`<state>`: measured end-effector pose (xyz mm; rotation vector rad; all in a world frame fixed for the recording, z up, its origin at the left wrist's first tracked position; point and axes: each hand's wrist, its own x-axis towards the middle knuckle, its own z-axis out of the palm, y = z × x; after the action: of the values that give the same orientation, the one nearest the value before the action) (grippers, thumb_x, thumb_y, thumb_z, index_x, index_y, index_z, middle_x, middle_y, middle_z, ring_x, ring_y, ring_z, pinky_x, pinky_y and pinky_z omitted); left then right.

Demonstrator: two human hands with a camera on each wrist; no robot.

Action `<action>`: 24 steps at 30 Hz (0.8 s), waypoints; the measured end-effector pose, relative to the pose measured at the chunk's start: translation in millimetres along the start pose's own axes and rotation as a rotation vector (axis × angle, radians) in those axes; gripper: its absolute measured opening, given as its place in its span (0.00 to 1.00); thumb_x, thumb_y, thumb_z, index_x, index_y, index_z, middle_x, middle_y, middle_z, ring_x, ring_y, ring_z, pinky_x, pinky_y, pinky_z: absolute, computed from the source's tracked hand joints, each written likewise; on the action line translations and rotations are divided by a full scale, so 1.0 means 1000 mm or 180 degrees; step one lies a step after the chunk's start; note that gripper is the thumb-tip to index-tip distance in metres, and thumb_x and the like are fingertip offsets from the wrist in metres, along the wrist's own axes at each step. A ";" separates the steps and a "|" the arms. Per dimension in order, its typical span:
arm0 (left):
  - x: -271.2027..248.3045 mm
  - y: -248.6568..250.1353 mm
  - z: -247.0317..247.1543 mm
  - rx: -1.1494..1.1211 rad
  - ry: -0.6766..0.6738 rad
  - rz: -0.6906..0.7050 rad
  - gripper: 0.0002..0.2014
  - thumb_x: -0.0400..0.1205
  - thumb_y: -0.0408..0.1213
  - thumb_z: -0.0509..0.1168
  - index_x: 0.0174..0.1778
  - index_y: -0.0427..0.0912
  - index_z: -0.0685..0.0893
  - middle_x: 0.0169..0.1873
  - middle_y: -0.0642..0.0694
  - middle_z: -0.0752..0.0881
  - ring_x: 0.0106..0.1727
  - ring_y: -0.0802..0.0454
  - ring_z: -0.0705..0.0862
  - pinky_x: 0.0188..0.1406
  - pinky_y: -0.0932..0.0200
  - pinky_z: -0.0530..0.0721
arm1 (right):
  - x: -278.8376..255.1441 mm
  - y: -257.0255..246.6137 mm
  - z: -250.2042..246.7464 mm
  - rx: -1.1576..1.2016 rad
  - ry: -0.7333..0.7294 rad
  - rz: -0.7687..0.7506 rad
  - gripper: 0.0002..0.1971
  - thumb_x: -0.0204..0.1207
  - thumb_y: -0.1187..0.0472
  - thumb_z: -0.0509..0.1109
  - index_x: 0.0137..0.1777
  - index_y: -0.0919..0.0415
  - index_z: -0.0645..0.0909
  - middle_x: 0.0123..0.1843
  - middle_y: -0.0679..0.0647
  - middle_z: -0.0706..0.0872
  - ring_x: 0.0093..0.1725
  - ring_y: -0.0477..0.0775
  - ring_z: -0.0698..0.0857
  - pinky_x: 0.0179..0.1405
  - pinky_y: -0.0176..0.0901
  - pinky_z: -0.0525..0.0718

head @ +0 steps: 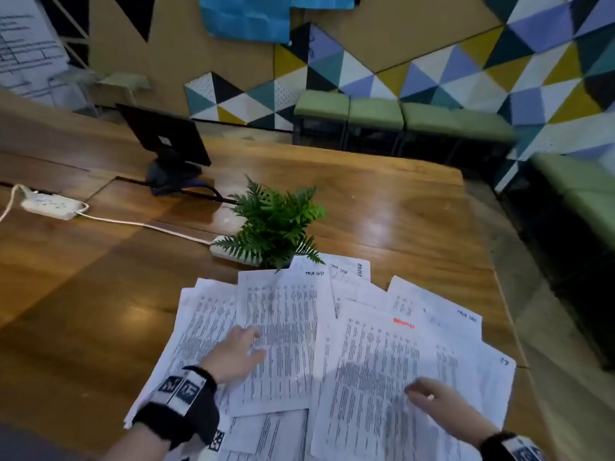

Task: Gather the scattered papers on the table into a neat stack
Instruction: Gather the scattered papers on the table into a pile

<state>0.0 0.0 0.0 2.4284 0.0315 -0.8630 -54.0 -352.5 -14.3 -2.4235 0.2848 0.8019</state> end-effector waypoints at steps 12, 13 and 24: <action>0.076 -0.041 -0.022 0.1117 0.0403 -0.0070 0.35 0.83 0.54 0.59 0.82 0.46 0.53 0.74 0.37 0.70 0.66 0.39 0.79 0.63 0.51 0.78 | 0.039 0.060 0.006 0.0365 0.0750 0.0419 0.25 0.76 0.53 0.69 0.73 0.51 0.71 0.54 0.60 0.74 0.52 0.63 0.83 0.35 0.45 0.87; 0.077 -0.040 -0.022 0.1091 0.0363 -0.0041 0.37 0.82 0.54 0.59 0.83 0.46 0.51 0.75 0.37 0.69 0.66 0.40 0.79 0.61 0.52 0.77 | 0.037 0.057 0.006 0.0605 0.0757 0.0528 0.26 0.75 0.52 0.70 0.74 0.49 0.69 0.58 0.61 0.73 0.55 0.66 0.83 0.34 0.50 0.87; 0.064 -0.009 0.001 -0.0070 0.0096 0.0041 0.42 0.81 0.52 0.65 0.85 0.46 0.49 0.85 0.43 0.50 0.79 0.39 0.66 0.64 0.43 0.81 | 0.010 0.032 0.018 0.2265 0.0695 0.0486 0.31 0.78 0.54 0.69 0.79 0.54 0.63 0.69 0.56 0.73 0.65 0.59 0.74 0.42 0.54 0.86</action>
<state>48.3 -3.3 -42.3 2.4185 0.0363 -0.8160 -65.9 -368.2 -46.9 -1.8193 0.7128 0.3937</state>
